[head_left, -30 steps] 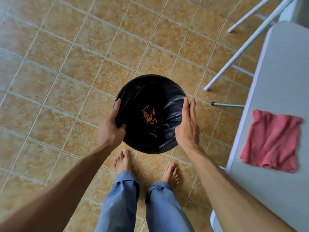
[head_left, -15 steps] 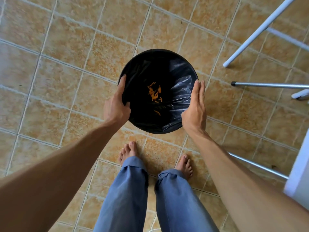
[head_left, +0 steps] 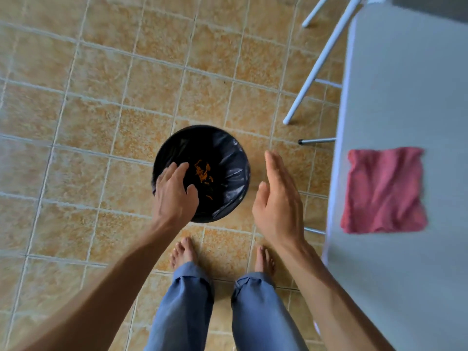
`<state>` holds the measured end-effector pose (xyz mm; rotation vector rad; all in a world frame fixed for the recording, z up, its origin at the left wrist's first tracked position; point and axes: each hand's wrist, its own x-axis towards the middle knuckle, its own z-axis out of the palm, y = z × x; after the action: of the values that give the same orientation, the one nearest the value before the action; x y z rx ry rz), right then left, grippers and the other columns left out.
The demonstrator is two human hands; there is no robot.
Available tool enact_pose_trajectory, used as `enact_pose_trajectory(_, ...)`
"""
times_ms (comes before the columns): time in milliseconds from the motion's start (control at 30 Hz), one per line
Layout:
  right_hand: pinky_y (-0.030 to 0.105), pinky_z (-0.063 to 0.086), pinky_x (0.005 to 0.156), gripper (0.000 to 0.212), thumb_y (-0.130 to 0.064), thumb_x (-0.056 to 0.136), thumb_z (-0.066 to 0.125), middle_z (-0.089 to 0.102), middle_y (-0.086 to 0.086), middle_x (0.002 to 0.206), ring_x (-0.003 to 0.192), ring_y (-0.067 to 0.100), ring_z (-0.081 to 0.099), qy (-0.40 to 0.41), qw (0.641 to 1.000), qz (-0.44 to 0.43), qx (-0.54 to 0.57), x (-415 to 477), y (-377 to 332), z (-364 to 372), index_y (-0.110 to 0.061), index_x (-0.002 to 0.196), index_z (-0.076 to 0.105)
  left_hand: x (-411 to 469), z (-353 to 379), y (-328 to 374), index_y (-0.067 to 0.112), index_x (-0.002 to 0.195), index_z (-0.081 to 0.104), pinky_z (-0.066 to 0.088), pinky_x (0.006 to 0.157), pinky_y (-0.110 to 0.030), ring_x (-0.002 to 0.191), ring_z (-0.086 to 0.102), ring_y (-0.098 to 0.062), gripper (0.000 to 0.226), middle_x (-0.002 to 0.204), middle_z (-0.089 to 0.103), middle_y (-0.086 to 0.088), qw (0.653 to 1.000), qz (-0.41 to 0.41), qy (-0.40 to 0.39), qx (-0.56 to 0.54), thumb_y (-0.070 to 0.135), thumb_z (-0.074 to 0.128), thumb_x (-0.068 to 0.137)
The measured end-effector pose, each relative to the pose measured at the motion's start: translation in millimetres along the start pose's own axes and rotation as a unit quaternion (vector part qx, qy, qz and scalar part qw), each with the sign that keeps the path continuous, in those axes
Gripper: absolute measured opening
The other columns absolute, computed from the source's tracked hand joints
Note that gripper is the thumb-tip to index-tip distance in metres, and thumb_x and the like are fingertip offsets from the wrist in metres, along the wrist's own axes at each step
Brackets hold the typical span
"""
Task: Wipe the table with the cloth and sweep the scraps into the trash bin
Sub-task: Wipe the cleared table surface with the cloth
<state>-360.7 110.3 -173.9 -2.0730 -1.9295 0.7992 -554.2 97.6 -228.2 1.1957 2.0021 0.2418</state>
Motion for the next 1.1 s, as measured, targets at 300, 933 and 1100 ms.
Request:
enact_pose_trajectory(300, 0.049, 0.034, 0.119, 0.048, -0.028, 0.102, 0.042, 0.052, 0.015, 0.152, 0.146, 0.033, 0.041, 0.234, 0.968, 0.084, -0.032, -1.6, 81.4, -127.1, -0.006, 0.142, 0.056, -69.6, 27.7, 156.5, 0.01, 0.124, 0.066, 0.049, 0.101, -0.035, 0.126, 0.056, -0.021, 0.042, 0.128, 0.065, -0.003, 0.964, 0.241, 0.087, -0.075, -0.004, 0.052, 0.087)
enact_pose_trajectory(933, 0.053, 0.02, 0.124, 0.055, -0.047, 0.105, 0.025, 0.029, 0.005, 0.167, 0.156, 0.03, 0.02, 0.025, 0.918, -0.317, -0.237, 169.3, 160.4, -173.6, -0.031, 0.156, 0.035, -111.5, 147.2, 244.1, 0.004, 0.152, 0.026, 0.018, 0.12, -0.051, 0.152, 0.008, -0.023, 0.056, 0.163, 0.018, -0.009, 0.967, 0.175, 0.163, 0.085, 0.015, 0.037, 0.098)
enact_pose_trajectory(1100, 0.055, 0.021, 0.124, 0.057, -0.037, 0.102, 0.031, 0.037, 0.016, 0.161, 0.152, 0.039, 0.028, 0.132, 0.971, -0.122, -0.158, 172.6, 116.5, -143.4, -0.015, 0.152, 0.045, -113.9, 149.6, 241.2, 0.005, 0.153, 0.023, 0.024, 0.119, -0.051, 0.152, 0.008, -0.024, 0.06, 0.163, 0.015, -0.008, 0.966, 0.17, 0.161, 0.114, 0.014, 0.039, 0.096)
